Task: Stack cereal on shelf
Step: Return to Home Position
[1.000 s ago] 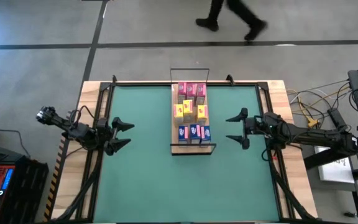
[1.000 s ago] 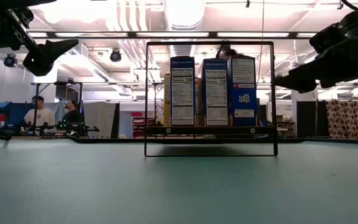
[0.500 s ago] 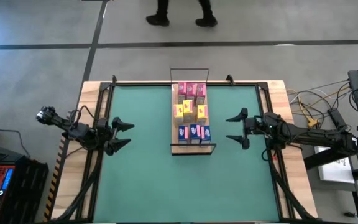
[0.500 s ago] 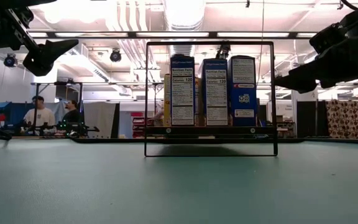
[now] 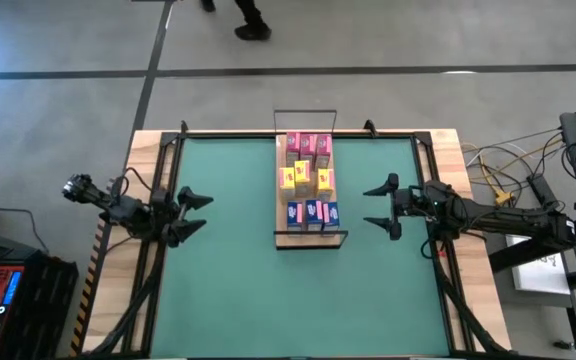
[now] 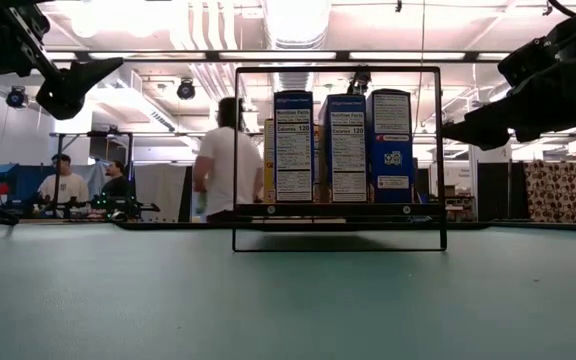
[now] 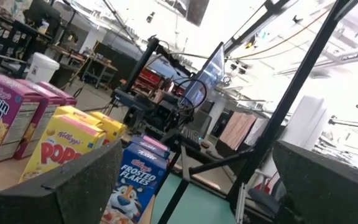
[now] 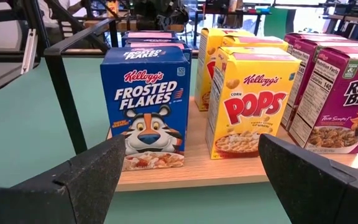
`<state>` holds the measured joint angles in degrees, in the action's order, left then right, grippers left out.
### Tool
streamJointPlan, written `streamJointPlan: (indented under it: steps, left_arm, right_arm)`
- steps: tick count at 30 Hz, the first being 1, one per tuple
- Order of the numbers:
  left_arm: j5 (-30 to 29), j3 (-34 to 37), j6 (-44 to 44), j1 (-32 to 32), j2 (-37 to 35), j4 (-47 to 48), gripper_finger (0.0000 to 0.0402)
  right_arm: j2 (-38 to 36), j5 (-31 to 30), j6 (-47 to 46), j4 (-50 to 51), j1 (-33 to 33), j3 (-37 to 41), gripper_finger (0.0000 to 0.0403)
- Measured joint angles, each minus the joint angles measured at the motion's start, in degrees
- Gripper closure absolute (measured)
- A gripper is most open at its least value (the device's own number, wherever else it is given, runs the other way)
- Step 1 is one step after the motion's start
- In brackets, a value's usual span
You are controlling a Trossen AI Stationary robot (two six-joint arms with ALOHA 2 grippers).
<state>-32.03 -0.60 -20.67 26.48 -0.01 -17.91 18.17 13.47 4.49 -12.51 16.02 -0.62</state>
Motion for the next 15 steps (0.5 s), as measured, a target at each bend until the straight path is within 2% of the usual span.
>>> streamJointPlan:
  steps: [15]
  left_arm:
    - [0.0,0.0,0.0,0.0,0.1,1.0,0.0003]
  right_arm:
    - [0.1,0.0,0.0,0.2,0.0,0.0,0.0046]
